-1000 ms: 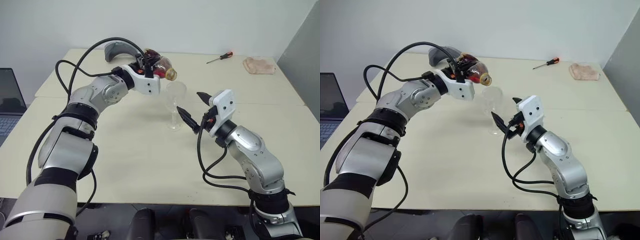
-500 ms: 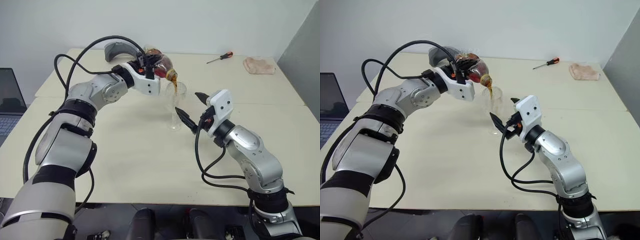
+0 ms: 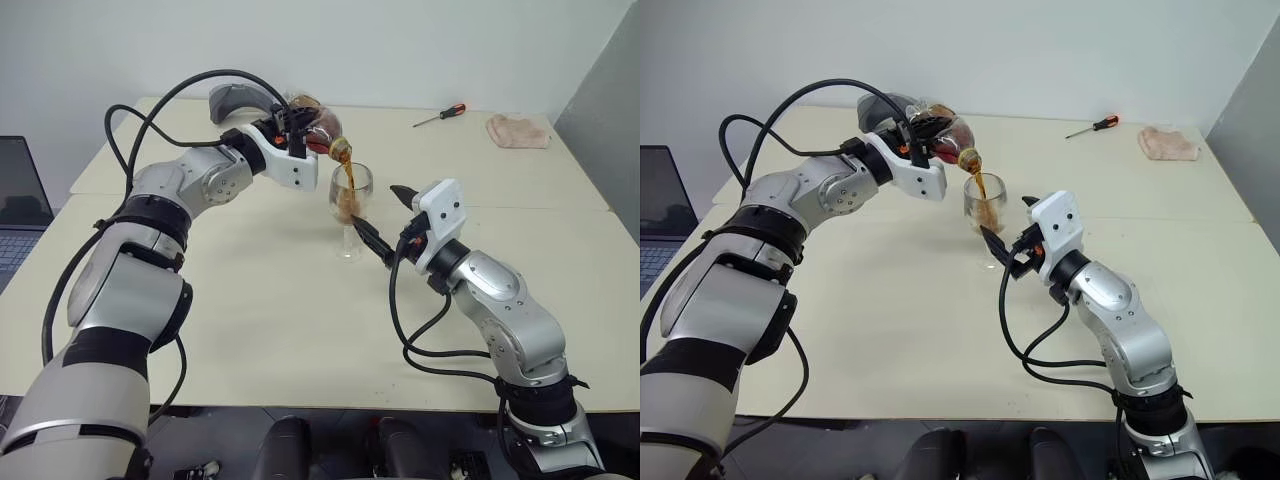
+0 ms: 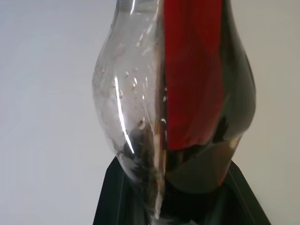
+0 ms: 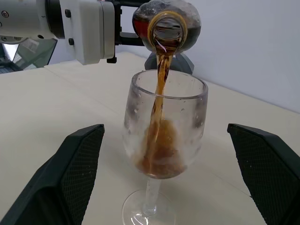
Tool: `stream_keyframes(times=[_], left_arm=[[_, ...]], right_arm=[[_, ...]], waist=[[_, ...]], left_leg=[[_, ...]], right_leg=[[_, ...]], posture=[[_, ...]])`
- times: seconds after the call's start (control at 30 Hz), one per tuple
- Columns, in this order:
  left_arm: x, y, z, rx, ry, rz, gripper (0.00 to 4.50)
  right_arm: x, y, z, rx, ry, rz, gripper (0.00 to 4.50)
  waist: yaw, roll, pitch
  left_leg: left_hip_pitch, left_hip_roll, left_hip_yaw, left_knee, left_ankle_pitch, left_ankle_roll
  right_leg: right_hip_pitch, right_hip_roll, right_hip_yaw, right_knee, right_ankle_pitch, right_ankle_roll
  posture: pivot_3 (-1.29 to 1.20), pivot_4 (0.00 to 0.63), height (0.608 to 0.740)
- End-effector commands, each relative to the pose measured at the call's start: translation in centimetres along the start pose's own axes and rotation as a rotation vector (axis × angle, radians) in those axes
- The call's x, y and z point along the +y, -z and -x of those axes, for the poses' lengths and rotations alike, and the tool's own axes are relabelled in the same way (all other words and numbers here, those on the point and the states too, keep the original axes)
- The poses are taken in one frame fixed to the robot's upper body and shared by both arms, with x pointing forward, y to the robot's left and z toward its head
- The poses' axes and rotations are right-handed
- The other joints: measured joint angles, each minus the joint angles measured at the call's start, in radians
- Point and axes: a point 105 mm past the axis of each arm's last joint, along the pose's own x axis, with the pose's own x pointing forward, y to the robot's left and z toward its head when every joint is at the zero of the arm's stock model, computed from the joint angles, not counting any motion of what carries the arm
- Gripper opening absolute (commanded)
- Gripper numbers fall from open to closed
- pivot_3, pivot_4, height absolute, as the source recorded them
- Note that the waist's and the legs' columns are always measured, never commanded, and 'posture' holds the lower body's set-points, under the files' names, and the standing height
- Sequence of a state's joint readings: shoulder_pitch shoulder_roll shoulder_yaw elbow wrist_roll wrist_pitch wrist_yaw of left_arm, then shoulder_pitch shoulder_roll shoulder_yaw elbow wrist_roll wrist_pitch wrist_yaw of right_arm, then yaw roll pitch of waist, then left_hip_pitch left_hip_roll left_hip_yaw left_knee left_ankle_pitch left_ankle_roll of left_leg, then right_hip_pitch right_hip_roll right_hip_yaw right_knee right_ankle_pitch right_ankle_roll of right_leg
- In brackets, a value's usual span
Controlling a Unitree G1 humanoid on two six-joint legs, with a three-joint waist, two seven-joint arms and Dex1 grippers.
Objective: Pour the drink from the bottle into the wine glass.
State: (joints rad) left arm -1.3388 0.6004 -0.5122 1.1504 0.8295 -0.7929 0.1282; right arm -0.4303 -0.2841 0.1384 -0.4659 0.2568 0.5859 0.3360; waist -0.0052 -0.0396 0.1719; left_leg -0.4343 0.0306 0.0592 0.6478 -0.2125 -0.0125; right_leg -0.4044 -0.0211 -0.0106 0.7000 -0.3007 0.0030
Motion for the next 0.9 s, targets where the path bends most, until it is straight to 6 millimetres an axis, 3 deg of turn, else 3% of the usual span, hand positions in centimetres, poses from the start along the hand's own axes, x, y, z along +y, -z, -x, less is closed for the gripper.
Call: stream_keyframes(times=[0.03,0.9], left_arm=[[2.49,0.30,-0.18,0.003,-0.071,-0.030,0.74],[2.73,0.85,-0.11,0.028,-0.074,-0.055,0.74]], right_arm=[[0.15,-1.75,0.03,-0.060,-0.012,0.024,4.50],[0.29,-1.81,0.06,-0.063,-0.017,0.010,4.50]], waist=[[0.000,0.000,0.000],[0.000,0.000,0.000]], left_leg=[[0.000,0.000,0.000,0.000,0.000,0.000],[0.000,0.000,0.000,0.001,0.000,0.000]], right_leg=[[0.000,0.000,0.000,0.000,0.000,0.000],[0.000,0.000,0.000,0.001,0.000,0.000]], posture=[[0.00,0.150,0.740],[0.00,0.150,0.740]])
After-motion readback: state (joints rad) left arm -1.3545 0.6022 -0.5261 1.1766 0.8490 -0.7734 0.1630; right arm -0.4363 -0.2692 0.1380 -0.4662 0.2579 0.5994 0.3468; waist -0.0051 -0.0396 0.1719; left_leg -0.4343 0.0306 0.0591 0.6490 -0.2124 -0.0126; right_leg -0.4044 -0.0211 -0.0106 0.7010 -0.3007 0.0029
